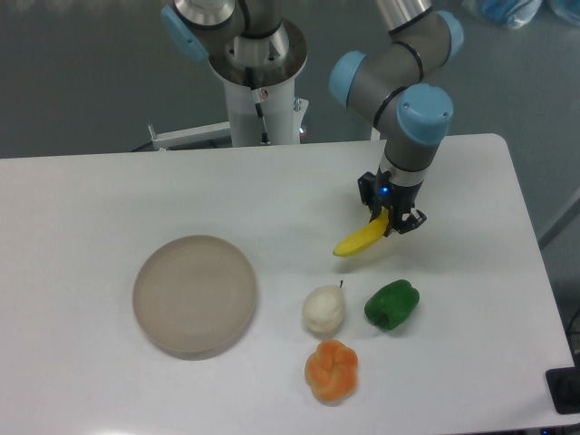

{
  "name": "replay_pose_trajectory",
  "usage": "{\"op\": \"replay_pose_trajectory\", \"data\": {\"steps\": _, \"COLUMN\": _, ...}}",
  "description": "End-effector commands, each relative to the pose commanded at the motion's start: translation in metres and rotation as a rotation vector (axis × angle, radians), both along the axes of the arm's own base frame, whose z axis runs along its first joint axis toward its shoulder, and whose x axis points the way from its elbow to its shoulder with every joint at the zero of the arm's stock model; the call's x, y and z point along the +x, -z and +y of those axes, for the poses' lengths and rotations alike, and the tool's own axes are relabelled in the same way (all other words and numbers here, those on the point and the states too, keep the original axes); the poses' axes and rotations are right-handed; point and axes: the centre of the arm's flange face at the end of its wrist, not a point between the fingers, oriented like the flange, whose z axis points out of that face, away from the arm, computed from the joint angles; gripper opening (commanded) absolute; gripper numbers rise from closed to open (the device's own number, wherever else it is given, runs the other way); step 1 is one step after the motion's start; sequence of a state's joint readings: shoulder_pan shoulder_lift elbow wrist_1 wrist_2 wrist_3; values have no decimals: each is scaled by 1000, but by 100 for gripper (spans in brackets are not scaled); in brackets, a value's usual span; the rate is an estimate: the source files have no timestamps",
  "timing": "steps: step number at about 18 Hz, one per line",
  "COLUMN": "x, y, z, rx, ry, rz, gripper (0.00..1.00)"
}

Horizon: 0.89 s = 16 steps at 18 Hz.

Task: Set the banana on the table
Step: 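Lower the banana onto the table beside the green pepper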

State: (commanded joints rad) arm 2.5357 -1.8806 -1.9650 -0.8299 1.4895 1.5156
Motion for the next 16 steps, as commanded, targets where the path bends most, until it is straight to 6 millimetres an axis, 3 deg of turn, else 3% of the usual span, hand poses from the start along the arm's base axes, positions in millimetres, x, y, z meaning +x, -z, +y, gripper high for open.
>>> {"op": "replay_pose_trajectory", "data": {"steps": 16, "x": -1, "y": 15, "z": 6, "rx": -62, "ry": 61, "rz": 24, "gripper": 25}}
